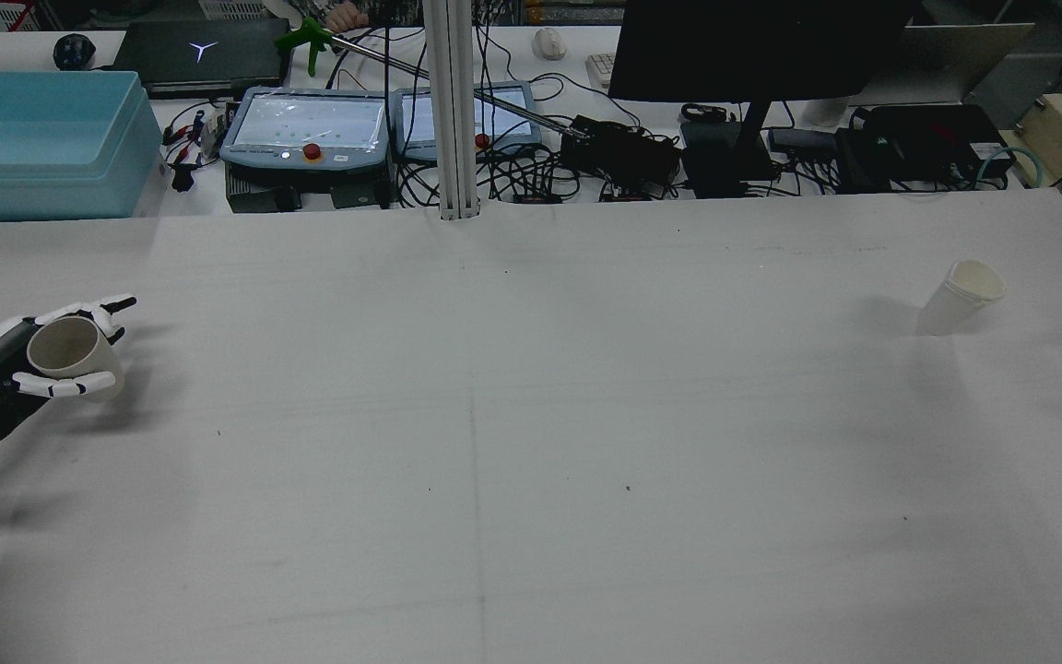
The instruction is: Pour water
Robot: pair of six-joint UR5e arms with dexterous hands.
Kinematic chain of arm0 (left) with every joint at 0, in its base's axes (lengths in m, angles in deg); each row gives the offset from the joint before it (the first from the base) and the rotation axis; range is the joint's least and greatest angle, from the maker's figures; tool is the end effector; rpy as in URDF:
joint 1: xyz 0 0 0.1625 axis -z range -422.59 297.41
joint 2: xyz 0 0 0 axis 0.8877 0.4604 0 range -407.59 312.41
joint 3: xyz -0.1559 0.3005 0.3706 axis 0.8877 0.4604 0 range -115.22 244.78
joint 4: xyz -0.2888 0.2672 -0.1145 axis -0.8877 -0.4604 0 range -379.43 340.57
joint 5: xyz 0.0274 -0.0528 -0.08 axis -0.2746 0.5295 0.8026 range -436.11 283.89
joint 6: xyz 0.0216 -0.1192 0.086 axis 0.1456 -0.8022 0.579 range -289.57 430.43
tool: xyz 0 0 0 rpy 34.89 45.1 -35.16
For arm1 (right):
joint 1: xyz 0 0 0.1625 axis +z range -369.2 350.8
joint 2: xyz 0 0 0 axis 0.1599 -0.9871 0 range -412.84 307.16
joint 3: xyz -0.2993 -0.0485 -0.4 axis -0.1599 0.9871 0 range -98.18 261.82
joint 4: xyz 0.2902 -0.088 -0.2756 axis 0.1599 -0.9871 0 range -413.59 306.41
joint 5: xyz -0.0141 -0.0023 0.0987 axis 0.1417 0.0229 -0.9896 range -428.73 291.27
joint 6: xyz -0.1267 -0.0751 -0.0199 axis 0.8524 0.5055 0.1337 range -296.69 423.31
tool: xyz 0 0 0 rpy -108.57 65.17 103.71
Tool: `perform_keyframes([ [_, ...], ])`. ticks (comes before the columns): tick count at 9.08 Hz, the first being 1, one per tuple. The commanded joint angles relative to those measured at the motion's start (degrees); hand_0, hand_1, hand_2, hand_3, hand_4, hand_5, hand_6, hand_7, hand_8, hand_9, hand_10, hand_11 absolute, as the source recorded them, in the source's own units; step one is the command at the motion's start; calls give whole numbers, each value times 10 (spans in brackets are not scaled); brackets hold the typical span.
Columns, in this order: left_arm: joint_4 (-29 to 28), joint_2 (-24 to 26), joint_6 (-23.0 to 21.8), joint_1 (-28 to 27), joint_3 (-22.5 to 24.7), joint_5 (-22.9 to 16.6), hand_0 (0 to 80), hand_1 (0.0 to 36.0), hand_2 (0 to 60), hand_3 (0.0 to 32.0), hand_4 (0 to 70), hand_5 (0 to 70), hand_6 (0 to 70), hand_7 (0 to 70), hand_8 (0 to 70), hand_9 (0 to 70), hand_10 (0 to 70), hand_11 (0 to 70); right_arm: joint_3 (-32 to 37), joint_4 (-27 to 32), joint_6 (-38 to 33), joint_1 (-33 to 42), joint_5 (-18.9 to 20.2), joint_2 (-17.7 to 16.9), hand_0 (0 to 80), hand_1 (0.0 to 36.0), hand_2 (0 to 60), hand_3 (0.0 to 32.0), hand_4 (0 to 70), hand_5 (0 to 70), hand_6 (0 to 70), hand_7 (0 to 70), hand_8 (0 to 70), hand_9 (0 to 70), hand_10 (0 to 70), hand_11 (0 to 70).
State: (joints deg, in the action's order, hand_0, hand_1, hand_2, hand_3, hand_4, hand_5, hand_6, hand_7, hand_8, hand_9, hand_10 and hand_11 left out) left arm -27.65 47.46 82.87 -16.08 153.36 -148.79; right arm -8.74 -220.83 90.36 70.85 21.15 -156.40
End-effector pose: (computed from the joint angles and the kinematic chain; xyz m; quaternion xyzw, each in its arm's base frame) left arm 0.2774 -0.5503 0.7064 -0.1140 0.7649 -0.6052 0.1890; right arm 0.0611 -0.4250 0.8379 0.1056 -0.6977 0.6722 0.2242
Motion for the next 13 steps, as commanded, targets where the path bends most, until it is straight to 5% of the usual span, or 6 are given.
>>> perform_keyframes([
  [1,44,-2,-11,0,56,0,572,360,600,0,373,700,72,186,4,23,30,73,165,100,-1,-39,-1,65,473,143,149,0,101,336,20,31,14,3,53,91],
  [2,65,0,-11,-3,73,0,571,360,600,0,365,700,69,184,3,22,31,74,220,102,5,-58,-3,100,473,139,121,0,83,203,9,11,12,0,45,80],
  [3,73,6,-10,-4,75,0,587,360,600,0,360,700,68,184,3,22,30,73,283,116,5,-69,-4,143,476,140,98,0,74,202,16,20,12,0,35,66],
  [5,78,6,-12,-4,75,1,594,360,600,0,356,700,70,183,4,22,30,74,328,164,-2,-73,-19,155,470,137,89,0,12,161,2,11,17,4,34,65],
  [7,77,6,-12,-4,74,1,593,360,600,0,354,700,69,182,3,22,31,75,331,164,-23,-72,-21,150,476,138,90,0,46,224,9,29,16,2,33,63],
  [13,77,8,-12,-4,75,2,596,360,600,0,347,700,72,182,4,22,33,78,391,162,-23,-123,-81,215,475,134,71,0,38,246,14,33,8,0,25,52],
])
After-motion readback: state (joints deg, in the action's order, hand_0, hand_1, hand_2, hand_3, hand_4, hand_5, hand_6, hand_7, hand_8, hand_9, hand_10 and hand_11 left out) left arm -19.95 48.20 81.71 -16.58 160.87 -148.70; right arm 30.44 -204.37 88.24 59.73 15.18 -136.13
